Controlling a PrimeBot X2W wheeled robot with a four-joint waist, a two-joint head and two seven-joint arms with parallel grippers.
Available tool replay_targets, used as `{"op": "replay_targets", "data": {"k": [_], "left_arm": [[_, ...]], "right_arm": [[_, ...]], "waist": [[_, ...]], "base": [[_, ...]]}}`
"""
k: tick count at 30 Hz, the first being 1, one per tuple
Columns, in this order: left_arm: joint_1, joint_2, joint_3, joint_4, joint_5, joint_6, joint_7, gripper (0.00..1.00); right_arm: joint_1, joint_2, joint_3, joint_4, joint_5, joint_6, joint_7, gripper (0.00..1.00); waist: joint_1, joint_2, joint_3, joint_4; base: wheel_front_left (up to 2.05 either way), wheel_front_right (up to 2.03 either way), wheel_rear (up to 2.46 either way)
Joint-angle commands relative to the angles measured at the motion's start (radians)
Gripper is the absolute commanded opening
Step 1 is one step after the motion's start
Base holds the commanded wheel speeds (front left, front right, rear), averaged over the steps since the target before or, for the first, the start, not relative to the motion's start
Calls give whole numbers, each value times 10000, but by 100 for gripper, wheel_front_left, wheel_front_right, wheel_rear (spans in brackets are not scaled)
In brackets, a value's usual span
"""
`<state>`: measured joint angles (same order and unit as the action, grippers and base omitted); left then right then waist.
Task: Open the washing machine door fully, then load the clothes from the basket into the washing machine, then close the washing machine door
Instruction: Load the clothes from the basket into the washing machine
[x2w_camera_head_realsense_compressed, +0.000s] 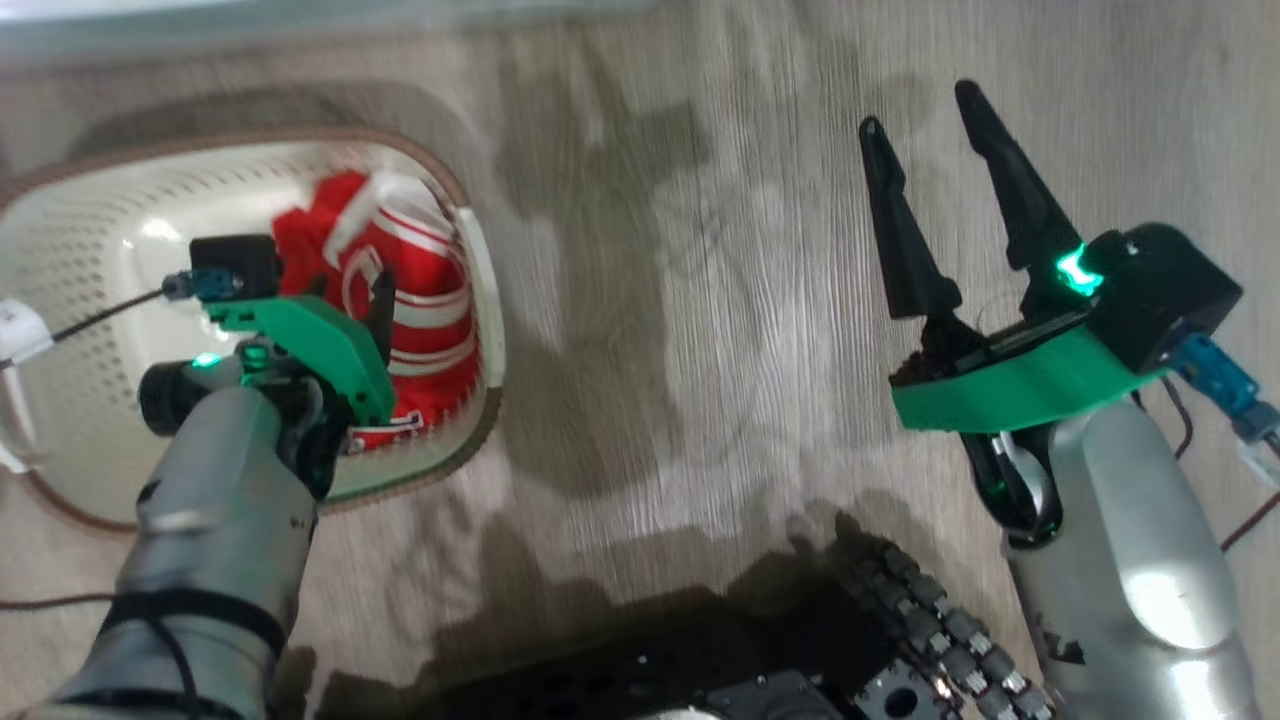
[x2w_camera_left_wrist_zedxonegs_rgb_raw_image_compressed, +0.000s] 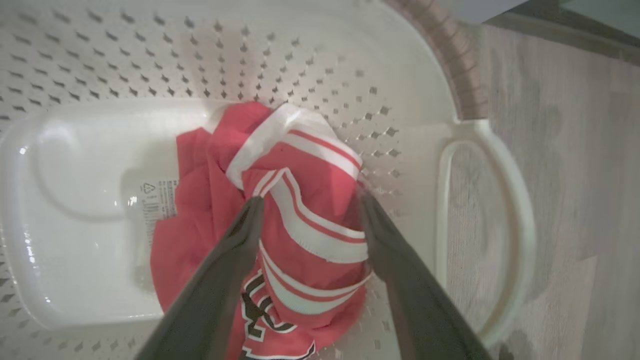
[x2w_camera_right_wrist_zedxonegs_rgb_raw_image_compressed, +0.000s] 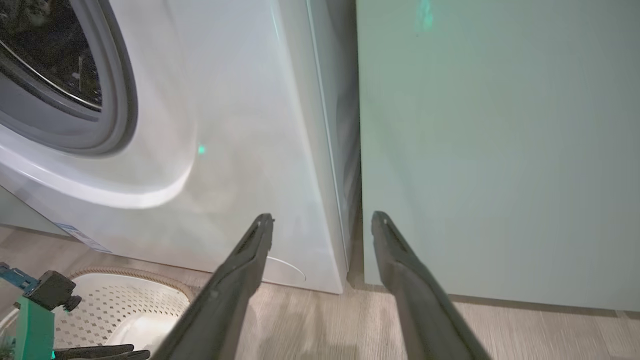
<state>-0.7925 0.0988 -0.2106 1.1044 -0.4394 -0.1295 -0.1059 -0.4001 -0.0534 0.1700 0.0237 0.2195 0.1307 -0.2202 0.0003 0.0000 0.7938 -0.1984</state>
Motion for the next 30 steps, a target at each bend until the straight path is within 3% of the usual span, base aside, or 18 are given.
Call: {"op": "replay_targets", "data": {"k": [1,16,27,28,29,30], "left_arm": [[165,161,111,34,-120,-1,-5,100],[-589,362,-1451,632,-1893,-10,455,100],[-946,415,-2172,1161,-2610,-11,324,100],[-951,412,-2228,1199,-2648,-11,290,75],[-957,414,-2312,1239,-2656,-11,271,4],[-974,419,-2369,1287,-2676,-11,258,0]], "right_arm": [[138,32,200,-372,-49,0,-47,100],[446,32,82,-1786,-663,0,540,100],[1209,32,-130,-2788,-915,0,972,100],[1261,32,-137,-2845,-928,0,997,100],[1305,32,-146,-2896,-938,0,1020,100],[1338,32,-161,-2946,-939,0,1039,100]], "waist": [[-3,0,540,-164],[-3,0,2010,-158],[-3,0,2173,12],[-3,0,2158,13],[-3,0,2147,14],[-3,0,2147,16]], "base": [[0,0,0],[0,0,0],[0,0,0],[0,0,0],[0,0,0],[0,0,0]]}}
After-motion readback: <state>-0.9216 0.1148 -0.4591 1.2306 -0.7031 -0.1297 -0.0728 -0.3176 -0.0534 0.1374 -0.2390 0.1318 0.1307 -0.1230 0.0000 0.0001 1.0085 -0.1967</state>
